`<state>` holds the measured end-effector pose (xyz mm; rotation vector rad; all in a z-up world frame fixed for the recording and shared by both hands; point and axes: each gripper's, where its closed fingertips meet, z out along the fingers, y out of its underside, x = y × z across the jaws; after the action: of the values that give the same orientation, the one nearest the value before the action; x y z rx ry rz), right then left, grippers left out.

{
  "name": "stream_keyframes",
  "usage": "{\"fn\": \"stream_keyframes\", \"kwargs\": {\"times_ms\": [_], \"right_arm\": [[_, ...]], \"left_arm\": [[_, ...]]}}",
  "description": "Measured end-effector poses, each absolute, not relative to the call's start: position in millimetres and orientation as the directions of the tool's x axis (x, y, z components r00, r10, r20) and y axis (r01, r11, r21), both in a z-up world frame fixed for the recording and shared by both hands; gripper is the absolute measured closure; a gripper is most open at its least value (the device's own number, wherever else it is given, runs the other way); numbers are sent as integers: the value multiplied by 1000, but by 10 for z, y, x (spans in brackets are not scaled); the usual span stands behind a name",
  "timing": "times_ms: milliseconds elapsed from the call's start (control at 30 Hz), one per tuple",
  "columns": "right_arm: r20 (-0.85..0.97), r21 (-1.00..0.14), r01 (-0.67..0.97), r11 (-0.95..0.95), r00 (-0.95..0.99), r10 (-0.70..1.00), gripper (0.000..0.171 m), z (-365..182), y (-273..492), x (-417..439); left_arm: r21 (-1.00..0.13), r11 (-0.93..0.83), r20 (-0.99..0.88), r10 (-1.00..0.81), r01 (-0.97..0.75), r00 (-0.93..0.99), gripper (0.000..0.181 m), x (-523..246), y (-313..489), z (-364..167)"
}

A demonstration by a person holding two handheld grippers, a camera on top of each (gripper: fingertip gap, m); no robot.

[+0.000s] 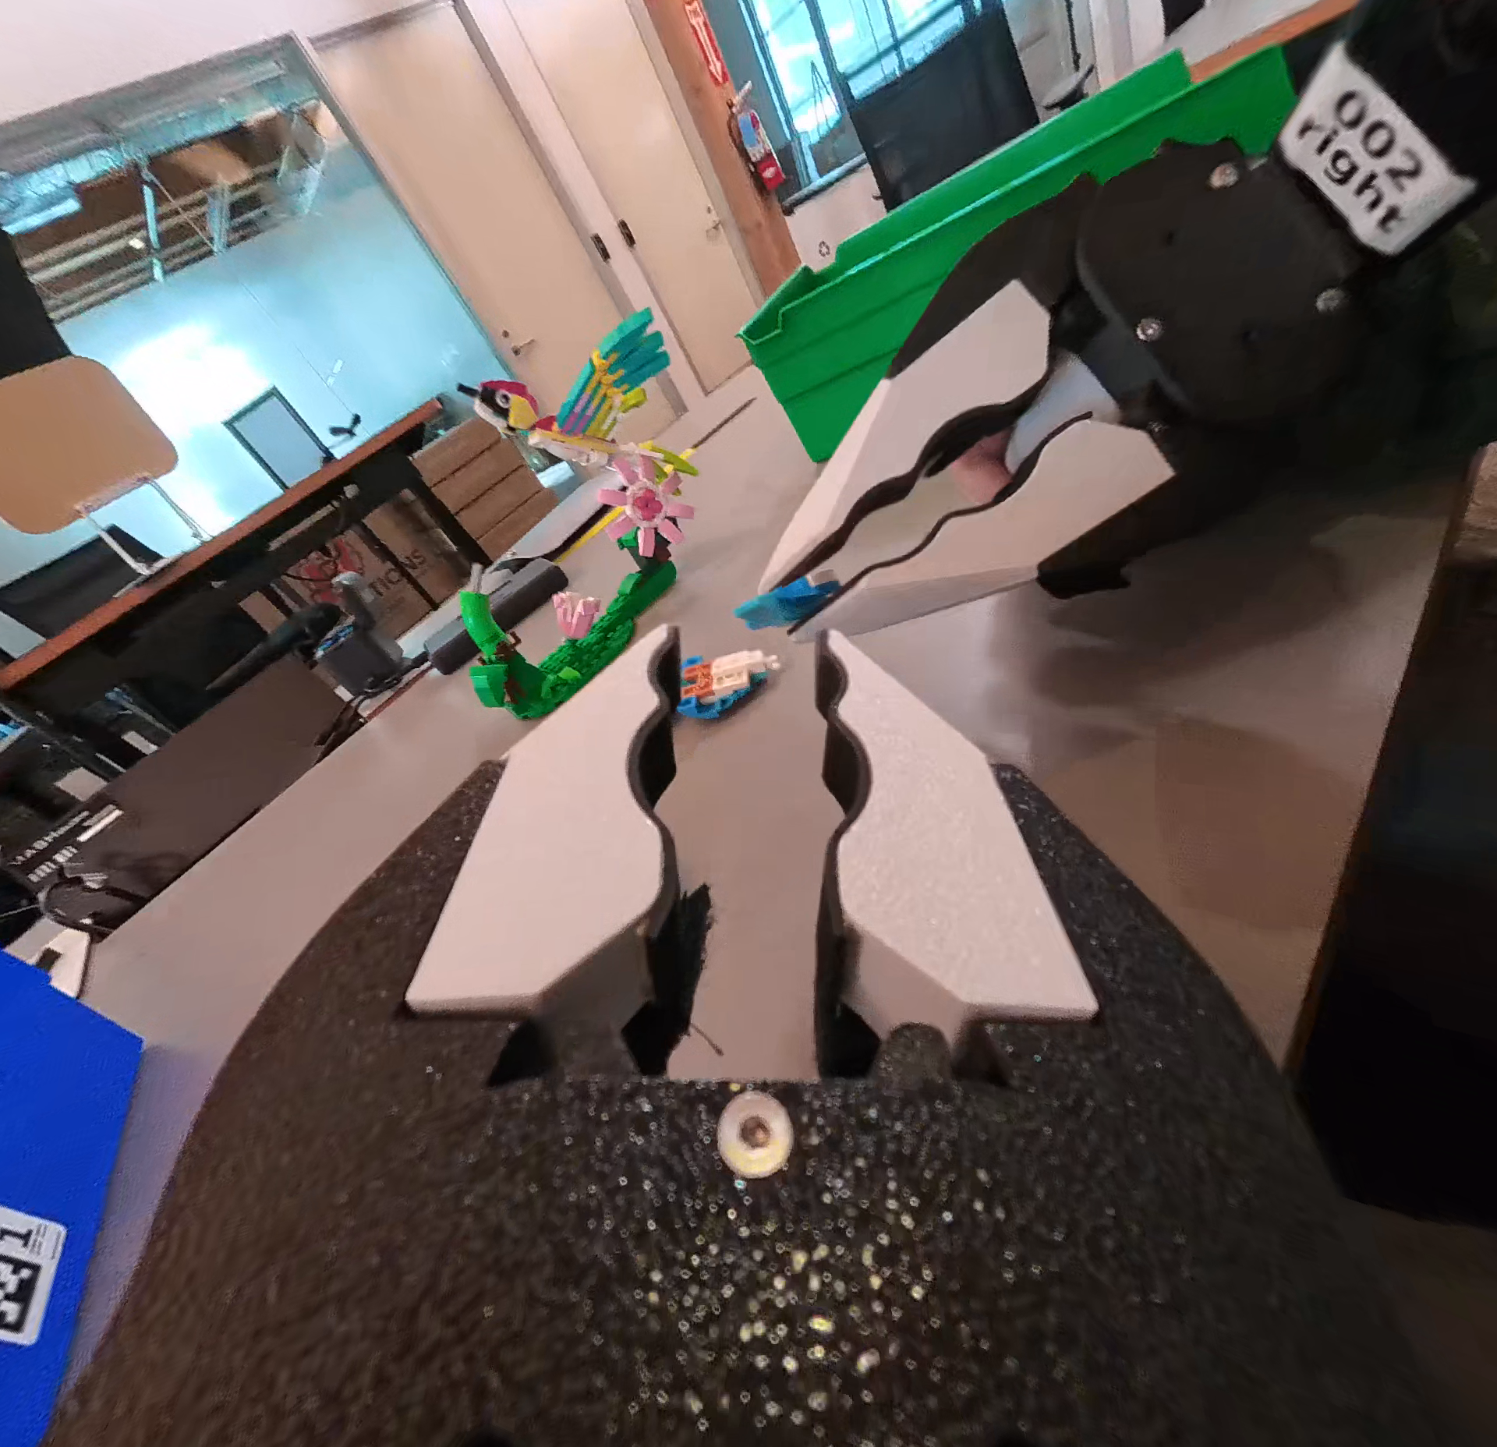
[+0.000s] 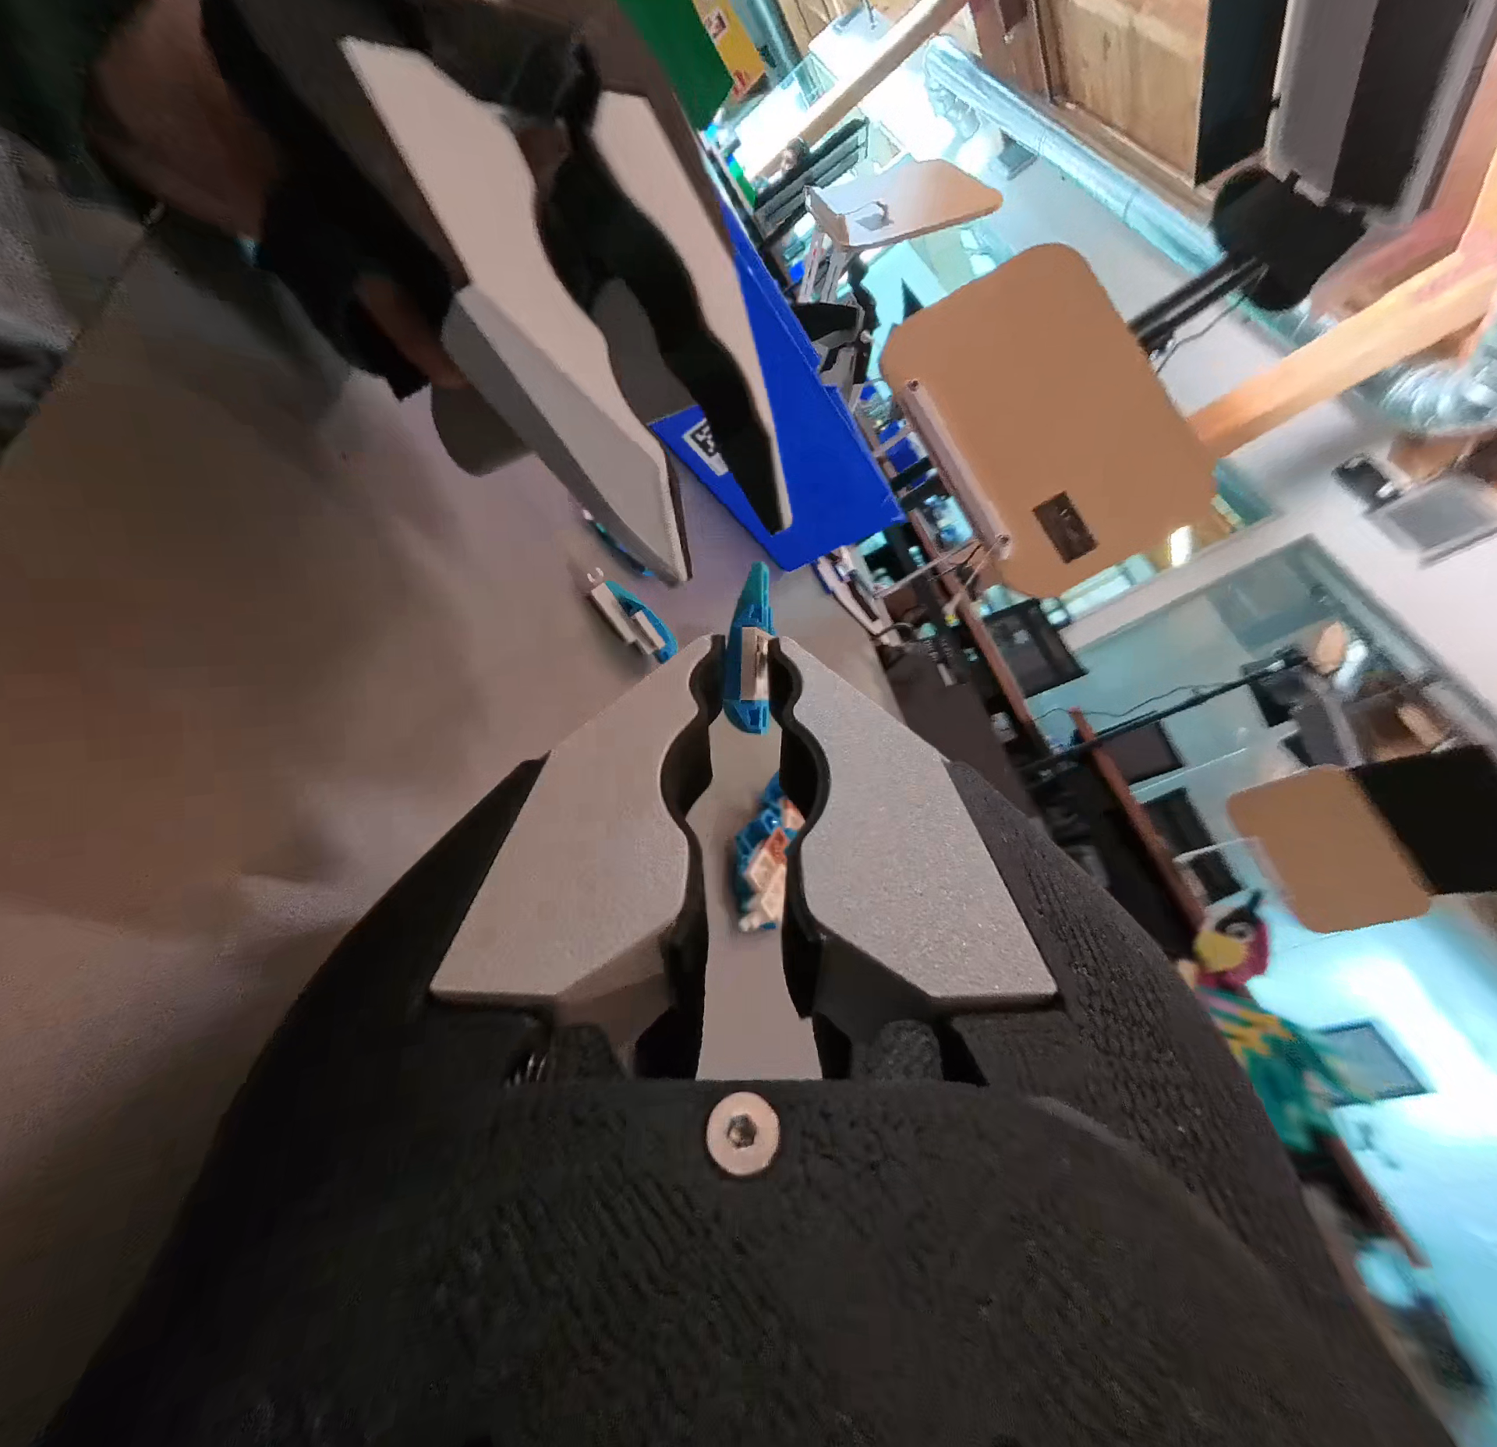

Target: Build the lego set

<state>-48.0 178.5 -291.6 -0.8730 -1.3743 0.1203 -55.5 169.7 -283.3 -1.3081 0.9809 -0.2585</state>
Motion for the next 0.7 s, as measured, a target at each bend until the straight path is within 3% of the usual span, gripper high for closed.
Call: {"fn": "stream_keyframes", "kwargs": {"times_ms": [133, 233, 567, 633, 700], "right_arm": [[638, -768, 315, 557, 306, 706, 163, -2853, 1882, -415], [576, -816, 283, 503, 339, 744, 163, -2820, 1946, -372], [701, -713, 338, 614, 337, 628, 163, -2821, 1928, -385], [759, -651, 371, 662, 327, 563, 163, -2818, 1917, -385], [856, -515, 436, 738, 309, 415, 163, -2796, 1901, -387]], "left_arm": [[-899, 325, -439, -648, -295, 622, 163, -611, 1680, -2737], [-916, 321, -399, -673, -240, 622, 163, -630, 1657, -2687], [-969, 242, -218, -719, -57, 660, 169, -793, 1711, -2537], [-985, 175, -136, -753, -3, 644, 165, -785, 1716, -2534], [-993, -14, 80, -817, 119, 571, 152, -715, 1708, -2554]]}}
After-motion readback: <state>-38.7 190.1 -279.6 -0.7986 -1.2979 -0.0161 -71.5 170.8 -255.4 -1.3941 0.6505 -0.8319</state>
